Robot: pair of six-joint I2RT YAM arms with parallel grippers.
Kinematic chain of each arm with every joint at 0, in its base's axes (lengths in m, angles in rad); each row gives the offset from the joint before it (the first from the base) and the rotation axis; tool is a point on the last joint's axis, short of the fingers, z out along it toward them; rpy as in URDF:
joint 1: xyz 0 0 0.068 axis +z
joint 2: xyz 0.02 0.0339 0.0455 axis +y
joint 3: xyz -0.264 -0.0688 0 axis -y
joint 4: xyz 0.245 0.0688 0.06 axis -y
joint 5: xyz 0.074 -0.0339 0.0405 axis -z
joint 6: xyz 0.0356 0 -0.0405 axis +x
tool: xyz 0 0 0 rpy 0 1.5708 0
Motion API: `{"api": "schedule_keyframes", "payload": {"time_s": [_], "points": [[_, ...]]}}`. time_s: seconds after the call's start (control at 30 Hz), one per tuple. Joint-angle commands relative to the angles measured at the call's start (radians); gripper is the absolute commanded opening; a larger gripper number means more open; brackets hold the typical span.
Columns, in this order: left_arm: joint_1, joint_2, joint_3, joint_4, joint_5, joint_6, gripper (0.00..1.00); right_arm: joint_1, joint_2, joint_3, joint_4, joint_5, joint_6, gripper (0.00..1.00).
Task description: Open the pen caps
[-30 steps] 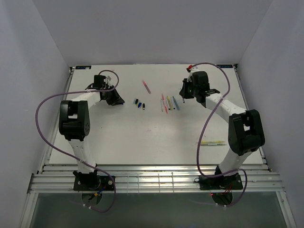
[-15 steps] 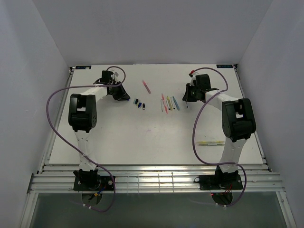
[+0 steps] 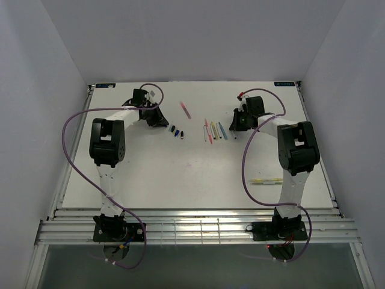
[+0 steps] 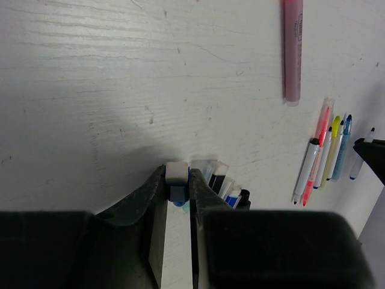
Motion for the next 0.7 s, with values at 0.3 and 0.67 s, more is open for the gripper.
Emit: {"api": "schedule_keyframes", "payload": {"time_s": [0.3, 0.67], "points": [[-0.009, -0.052, -0.056, -0.041, -0.009, 0.032, 0.33, 0.001, 0.041, 0.05, 0.034, -0.063, 0.027, 0.09], [-0.008, -0.092, -0.091, -0.044, -0.025, 0.039, 0.4, 0.013, 0.065, 0.075, 0.031, -0.073, 0.048, 0.12]]}}
